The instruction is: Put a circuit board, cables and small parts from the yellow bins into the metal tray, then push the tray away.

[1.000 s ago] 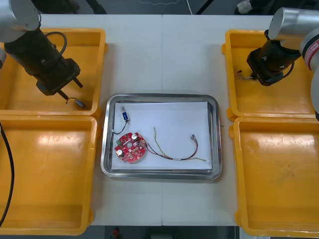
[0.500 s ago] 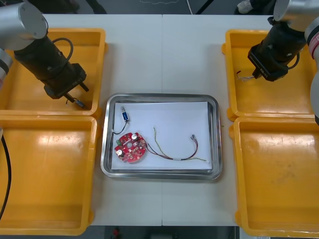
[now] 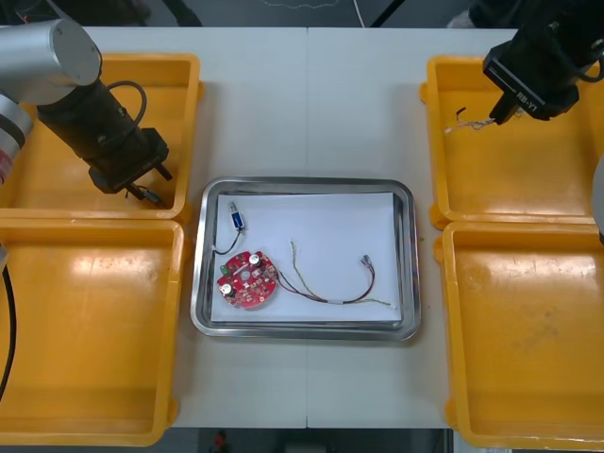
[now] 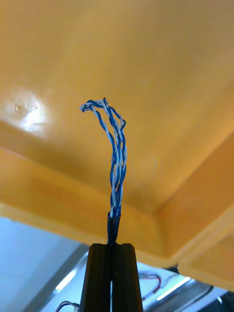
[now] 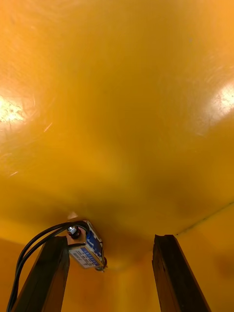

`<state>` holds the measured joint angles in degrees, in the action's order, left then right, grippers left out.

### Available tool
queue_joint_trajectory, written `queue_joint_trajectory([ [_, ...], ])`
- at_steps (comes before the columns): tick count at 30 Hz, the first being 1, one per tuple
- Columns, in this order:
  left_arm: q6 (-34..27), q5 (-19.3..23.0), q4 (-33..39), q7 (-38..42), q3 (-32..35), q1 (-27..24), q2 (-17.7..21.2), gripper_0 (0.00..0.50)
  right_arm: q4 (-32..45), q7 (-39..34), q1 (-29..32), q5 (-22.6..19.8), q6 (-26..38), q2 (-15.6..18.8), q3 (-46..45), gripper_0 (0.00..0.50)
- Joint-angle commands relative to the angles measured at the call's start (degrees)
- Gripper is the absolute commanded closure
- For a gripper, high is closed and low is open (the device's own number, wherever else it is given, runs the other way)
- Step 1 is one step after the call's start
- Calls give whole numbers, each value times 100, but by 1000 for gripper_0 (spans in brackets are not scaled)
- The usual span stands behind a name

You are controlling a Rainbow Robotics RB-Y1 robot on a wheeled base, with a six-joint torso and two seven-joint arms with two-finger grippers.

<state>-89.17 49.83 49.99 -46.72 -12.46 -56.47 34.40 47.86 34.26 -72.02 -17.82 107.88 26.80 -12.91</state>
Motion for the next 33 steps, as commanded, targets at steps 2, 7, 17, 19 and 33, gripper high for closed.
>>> queue_joint_trajectory([
  [2, 207, 132, 55, -364, -204, 189, 32, 0, 1164, 441, 303, -459, 212, 309, -71, 500],
  [7, 347, 150, 55, -364, -336, 259, 14, 0, 2438, 555, 760, -864, 212, 335, 60, 500],
  [17, 330, 168, 55, -373, -406, 321, 23, 0, 4882, 714, 1709, -1822, 212, 485, 931, 500],
  [19, 330, 168, 55, -373, -406, 321, 23, 176, 5110, 757, 1806, -1989, 212, 502, 1080, 500],
  [33, 251, 168, 284, -355, -142, 321, 102, 500, 7009, 2603, 2263, -2516, 212, 845, 2697, 500],
])
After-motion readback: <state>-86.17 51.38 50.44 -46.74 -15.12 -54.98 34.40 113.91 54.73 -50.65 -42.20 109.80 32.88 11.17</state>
